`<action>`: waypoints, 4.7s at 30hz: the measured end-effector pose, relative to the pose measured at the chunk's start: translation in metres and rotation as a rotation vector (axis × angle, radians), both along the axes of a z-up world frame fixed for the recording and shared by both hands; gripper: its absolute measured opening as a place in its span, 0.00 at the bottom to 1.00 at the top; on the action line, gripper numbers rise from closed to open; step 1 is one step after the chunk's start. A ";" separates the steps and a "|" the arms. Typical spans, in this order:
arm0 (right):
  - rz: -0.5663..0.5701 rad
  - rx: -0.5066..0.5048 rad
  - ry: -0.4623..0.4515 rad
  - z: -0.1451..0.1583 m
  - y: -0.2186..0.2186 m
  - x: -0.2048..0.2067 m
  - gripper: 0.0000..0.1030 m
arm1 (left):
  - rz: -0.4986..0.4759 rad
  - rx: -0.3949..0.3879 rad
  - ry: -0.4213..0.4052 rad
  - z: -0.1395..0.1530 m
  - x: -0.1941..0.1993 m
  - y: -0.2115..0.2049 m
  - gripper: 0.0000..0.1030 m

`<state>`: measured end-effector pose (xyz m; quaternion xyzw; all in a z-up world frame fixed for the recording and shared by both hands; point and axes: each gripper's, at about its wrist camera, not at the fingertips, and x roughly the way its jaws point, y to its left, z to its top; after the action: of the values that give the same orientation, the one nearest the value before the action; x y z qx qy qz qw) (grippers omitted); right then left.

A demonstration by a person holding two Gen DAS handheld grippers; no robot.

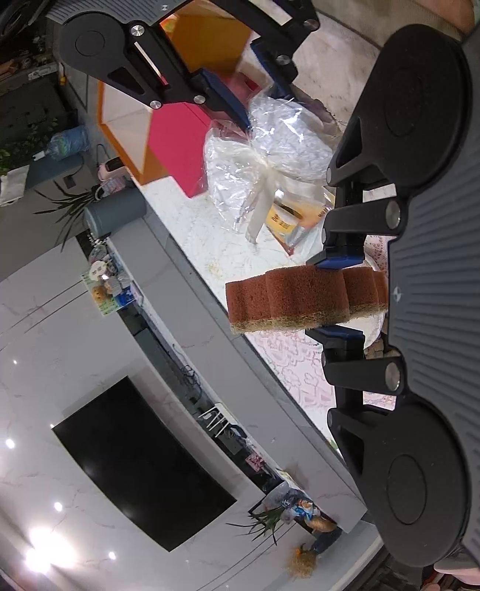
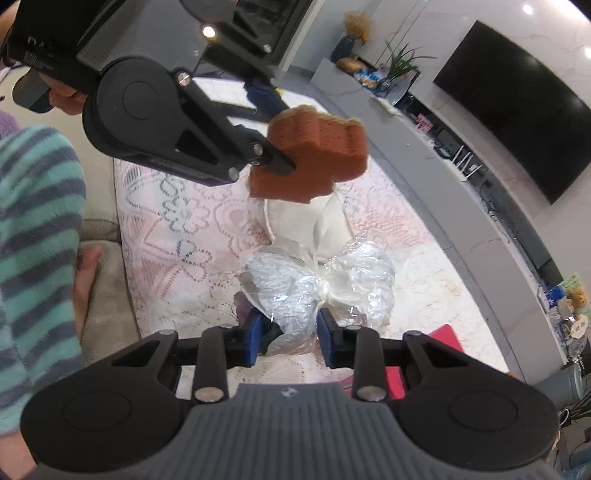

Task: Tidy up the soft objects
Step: 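Carry the brown sponge and plastic bundle over the white box, then open both tools to drop the sponge and bundle into the box, then move both tools back over the slipper and snack packet, then grasp the snack packet with the right tool while the left tool grasps the white slipper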

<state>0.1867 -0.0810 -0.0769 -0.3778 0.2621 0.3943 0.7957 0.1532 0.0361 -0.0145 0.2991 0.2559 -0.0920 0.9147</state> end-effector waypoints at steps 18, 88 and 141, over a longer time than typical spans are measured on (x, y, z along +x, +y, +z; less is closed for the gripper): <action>-0.252 0.089 -0.089 0.075 -0.118 -0.048 0.27 | -0.187 -0.177 -0.050 0.064 -0.029 -0.082 0.33; -0.601 0.025 0.103 -0.017 -0.257 0.133 0.69 | -0.173 -0.380 0.383 0.018 0.151 -0.217 0.62; -0.675 0.619 -0.032 -0.057 -0.007 -0.029 0.71 | 0.447 -0.597 0.033 -0.035 -0.036 0.076 0.61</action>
<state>0.1573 -0.0882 -0.1342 -0.0218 0.2279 0.1665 0.9591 0.1176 0.1122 -0.0499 -0.0455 0.2913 0.0345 0.9549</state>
